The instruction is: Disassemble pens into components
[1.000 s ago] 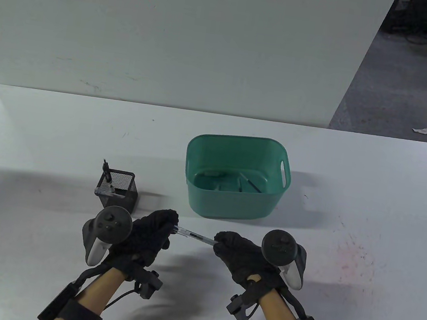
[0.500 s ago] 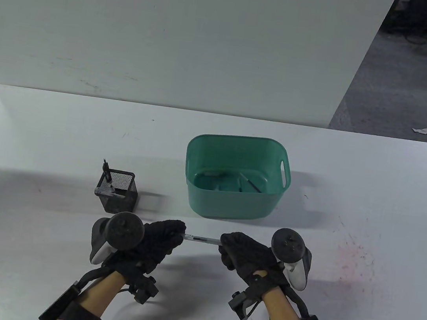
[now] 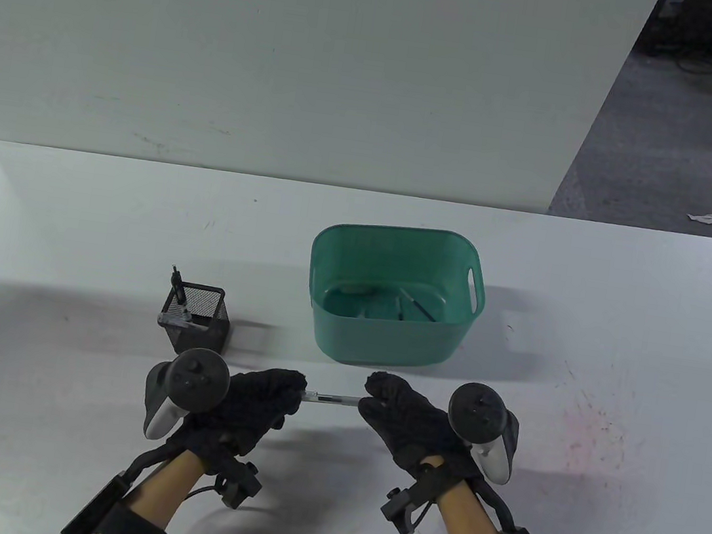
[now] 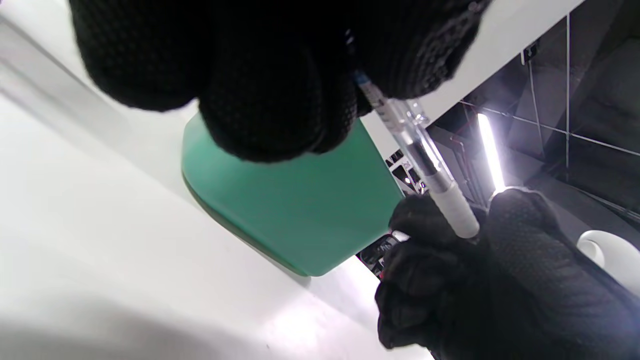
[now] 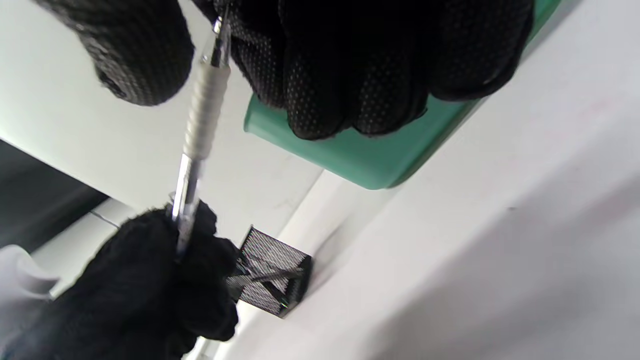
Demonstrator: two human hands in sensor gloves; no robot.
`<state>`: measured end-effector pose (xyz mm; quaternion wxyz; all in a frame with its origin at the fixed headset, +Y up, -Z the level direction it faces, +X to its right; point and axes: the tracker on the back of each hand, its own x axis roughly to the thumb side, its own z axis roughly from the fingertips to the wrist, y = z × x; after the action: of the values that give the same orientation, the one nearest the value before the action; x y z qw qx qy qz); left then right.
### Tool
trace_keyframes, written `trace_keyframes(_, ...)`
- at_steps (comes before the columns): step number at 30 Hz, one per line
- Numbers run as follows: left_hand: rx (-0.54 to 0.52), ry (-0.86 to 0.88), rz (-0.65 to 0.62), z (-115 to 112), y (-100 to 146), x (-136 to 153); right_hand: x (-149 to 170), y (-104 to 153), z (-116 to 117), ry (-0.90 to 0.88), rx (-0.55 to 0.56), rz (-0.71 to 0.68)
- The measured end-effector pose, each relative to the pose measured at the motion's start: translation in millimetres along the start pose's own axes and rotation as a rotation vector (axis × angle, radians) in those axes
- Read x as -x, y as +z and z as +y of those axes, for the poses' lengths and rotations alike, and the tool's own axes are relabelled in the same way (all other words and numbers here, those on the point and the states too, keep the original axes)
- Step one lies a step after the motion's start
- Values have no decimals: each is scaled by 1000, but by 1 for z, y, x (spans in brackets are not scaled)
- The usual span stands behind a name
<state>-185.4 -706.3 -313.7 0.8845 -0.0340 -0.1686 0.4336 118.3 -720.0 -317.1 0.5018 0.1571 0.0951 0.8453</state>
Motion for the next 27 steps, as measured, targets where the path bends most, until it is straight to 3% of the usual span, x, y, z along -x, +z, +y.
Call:
trace_keyframes(5, 13, -3, -5, -3, 1, -1, 0, 2, 0, -52, 47, 30)
trace_keyframes(11, 7, 24, 11, -2, 2, 3, -2, 2, -3, -68, 6, 1)
trace_keyframes(20, 5, 57, 22, -1, 3, 4, 6, 4, -6, -123, 73, 31)
trace_keyframes(27, 8, 76, 34, -1, 3, 5, 2, 3, -10, -144, 38, -27)
